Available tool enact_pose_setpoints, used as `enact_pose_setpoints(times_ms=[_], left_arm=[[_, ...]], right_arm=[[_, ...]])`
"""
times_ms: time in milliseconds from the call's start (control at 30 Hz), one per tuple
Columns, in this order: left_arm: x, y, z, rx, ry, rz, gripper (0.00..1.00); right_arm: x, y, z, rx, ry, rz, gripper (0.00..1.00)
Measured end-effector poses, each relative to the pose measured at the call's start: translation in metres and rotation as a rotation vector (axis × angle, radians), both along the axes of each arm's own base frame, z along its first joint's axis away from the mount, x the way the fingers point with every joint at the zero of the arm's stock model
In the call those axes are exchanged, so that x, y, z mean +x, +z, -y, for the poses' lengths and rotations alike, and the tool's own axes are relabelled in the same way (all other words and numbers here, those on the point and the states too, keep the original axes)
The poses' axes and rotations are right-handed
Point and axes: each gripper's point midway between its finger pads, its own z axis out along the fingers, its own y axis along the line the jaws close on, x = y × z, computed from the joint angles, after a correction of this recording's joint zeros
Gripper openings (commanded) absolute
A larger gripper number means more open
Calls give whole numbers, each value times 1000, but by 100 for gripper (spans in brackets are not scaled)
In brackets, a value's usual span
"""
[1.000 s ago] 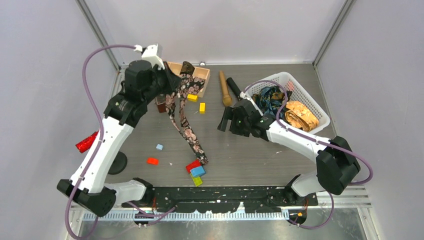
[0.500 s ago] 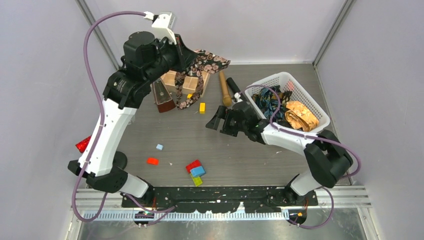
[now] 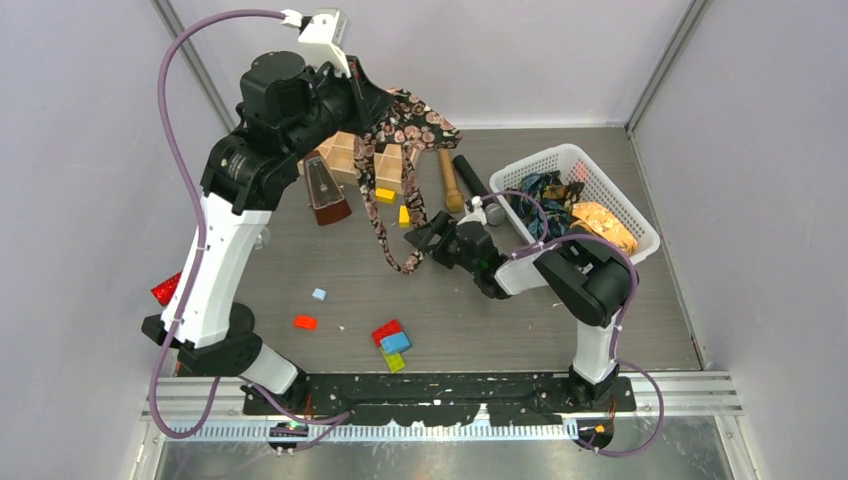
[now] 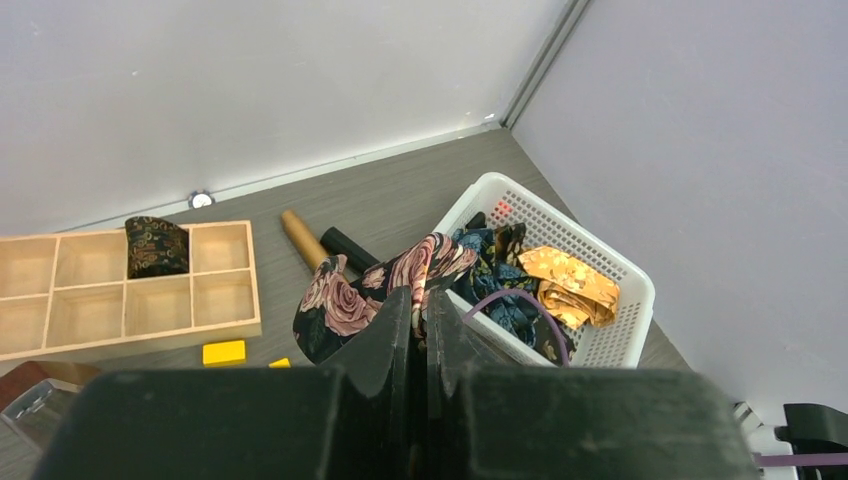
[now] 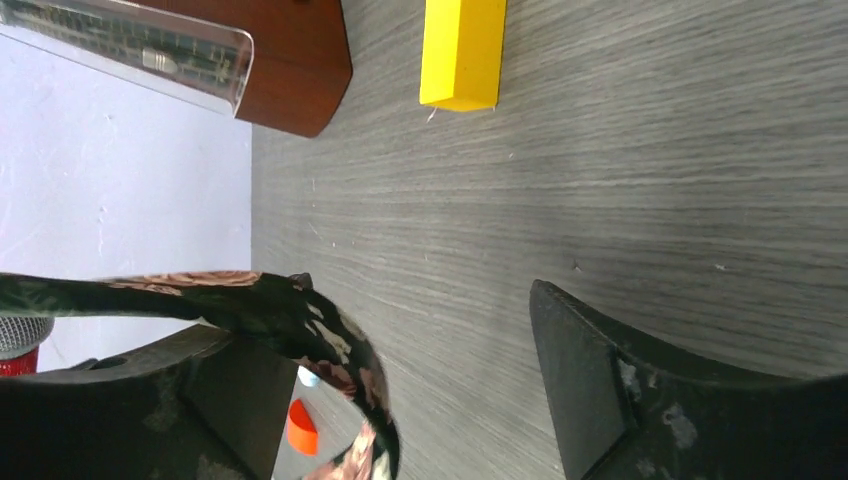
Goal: Roll the ties
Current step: Flatten out the tie at the center of the board.
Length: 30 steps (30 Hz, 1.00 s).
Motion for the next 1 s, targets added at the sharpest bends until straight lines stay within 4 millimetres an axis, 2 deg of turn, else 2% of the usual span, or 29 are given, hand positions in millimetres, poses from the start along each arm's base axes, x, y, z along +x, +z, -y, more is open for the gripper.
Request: enact_pose_setpoints(times_ms=[67,133,300,367,467,533,600,633,767,867,1000], left_arm=[[-1,1,0,-1,1,2,0],[0,1,0,0,4,1,0],[3,3,-7,3,45,11,0],[5,3,-10,12,70,16,0],[9,3,-17,21,109,21,0],[9,4,-20,21,125,24,0],[7,5,-23,20,134,27,0],[7,6,-24,18,137,30,0],[4,12,-26,10,137,41,0],[4,12,-26,9,137,42,0],[4,12,-26,9,137,42,0]], right_arm=[[3,0,0,13,-22,14,63],[6,3,-2,31,-32,27,57],[1,9,-7,57,-22,47,51],[-7,2,-4,36,-13,36,45],[-19,-12,7,-17,-12,10,44],[-22,-18,14,-49,-23,8,48],[-22,-18,17,-67,-27,17,57],[-22,-17,17,-70,-24,22,65],[-20,-9,12,-53,-6,55,79],[-23,7,-1,-9,21,97,84],[-30,27,-18,55,60,144,84]])
